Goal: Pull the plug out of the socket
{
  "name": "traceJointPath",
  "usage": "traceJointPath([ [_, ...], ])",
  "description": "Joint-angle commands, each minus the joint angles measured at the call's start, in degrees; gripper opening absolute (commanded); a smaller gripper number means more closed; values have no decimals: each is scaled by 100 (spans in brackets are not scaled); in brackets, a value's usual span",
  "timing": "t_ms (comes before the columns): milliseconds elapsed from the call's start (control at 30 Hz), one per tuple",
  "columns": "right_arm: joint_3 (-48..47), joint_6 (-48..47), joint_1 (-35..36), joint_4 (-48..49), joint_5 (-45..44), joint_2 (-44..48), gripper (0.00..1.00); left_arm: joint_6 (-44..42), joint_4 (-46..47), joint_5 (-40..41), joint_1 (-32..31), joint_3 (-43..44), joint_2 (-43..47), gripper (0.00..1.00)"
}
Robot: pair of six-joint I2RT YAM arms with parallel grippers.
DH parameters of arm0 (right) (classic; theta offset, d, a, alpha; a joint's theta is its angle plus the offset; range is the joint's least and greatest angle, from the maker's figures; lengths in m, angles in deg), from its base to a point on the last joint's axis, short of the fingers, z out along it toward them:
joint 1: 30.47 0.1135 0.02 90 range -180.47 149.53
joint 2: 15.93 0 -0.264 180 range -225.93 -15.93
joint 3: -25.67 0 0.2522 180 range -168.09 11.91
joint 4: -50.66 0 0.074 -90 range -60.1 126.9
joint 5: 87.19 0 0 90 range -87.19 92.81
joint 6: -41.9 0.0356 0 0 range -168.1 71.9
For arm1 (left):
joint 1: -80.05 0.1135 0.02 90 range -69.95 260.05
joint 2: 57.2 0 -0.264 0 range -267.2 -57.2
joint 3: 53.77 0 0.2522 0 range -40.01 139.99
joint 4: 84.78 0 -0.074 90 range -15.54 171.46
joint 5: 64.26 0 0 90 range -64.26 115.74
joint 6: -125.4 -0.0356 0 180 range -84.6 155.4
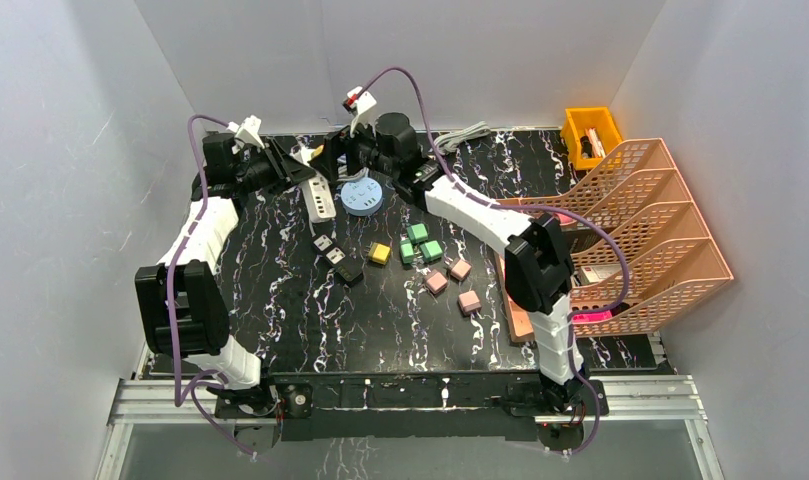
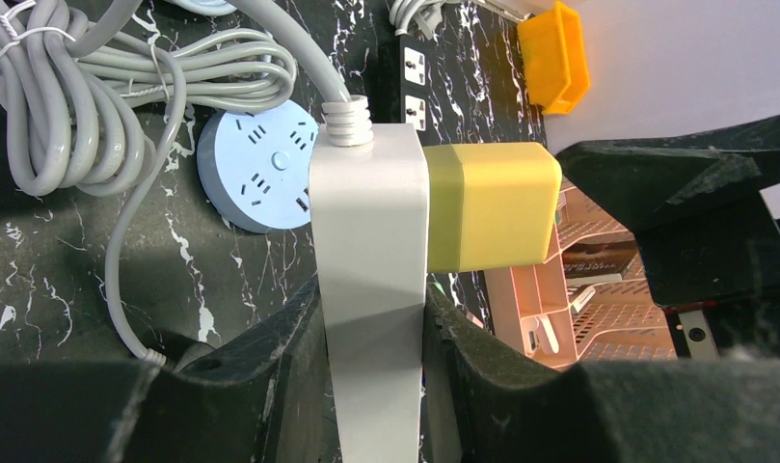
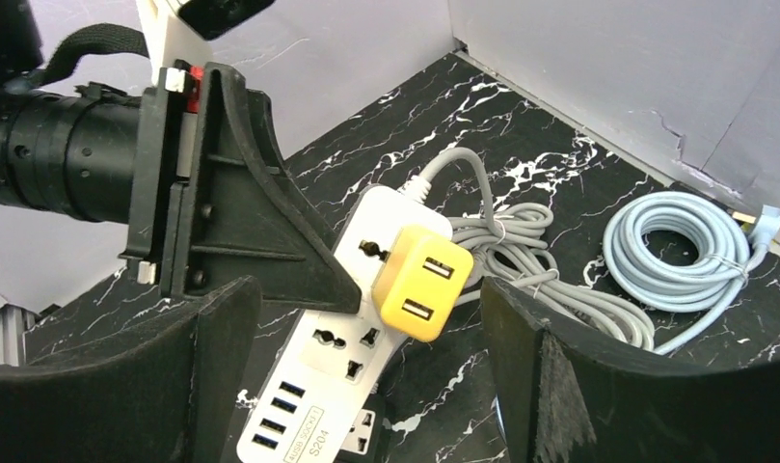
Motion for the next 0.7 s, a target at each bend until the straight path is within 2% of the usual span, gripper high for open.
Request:
traceJointPath([
  [0, -596, 126, -31, -283, 197, -328, 89, -127, 211, -163, -35, 359, 380, 0],
  [200, -1453, 226, -34, -736, 325, -994, 82, -136, 206, -187, -37, 363, 392, 0],
  [233, -1607, 215, -32, -821, 388, -1087, 74, -142, 206, -177, -39, 363, 409, 0],
  [267, -1691, 209, -43, -833, 458, -1156, 47, -144, 206, -173, -35, 356, 410, 0],
  [300, -1766, 223, -41, -861, 456, -1204, 7, -153, 208, -172, -33, 358, 415, 0],
  [333, -1766, 230, -54, -823, 477, -1211, 0, -154, 208, -177, -33, 354, 415, 0],
  [567, -1124, -66, -5, -379, 219, -799, 0, -167, 163, -142, -32, 396, 324, 0],
  [600, -1070, -417, 115, -451, -230, -701, 0, -158, 160, -133, -33, 398, 301, 0],
  [633, -898, -1131, 471, -423, -1181, -560, 0, -162, 135, -117, -32, 407, 276, 0],
  [667, -466, -2182, 883, 145, -2377, -377, 0, -163, 110, -89, -37, 425, 250, 0],
])
